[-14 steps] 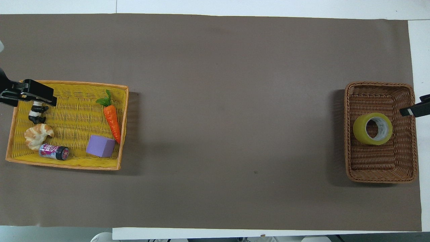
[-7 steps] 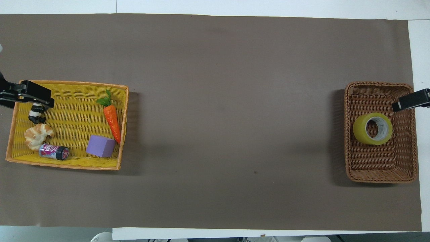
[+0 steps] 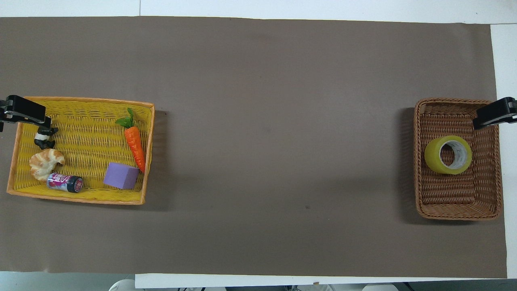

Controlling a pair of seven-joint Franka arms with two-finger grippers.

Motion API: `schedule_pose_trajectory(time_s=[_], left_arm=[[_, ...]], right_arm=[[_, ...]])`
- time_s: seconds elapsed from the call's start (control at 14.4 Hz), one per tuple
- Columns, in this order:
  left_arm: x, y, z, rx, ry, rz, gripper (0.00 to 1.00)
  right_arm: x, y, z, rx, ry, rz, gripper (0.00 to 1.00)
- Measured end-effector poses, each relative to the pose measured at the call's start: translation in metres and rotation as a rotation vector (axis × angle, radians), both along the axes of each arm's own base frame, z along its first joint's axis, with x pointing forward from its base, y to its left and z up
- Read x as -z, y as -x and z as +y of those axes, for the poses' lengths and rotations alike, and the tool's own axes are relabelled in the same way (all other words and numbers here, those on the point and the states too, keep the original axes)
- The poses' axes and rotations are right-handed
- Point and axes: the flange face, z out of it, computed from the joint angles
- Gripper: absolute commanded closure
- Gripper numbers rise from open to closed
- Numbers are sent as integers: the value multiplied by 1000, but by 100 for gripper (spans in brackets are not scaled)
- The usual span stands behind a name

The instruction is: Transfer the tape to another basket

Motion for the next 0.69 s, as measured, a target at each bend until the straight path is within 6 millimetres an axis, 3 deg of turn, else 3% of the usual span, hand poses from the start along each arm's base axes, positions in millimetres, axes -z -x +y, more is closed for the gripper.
schedule_pose_trajectory(time_s=[0.69], left_arm=[[0, 0, 0, 0, 0, 0, 0]], right_arm=[[5, -2, -11, 36, -14, 16, 0]])
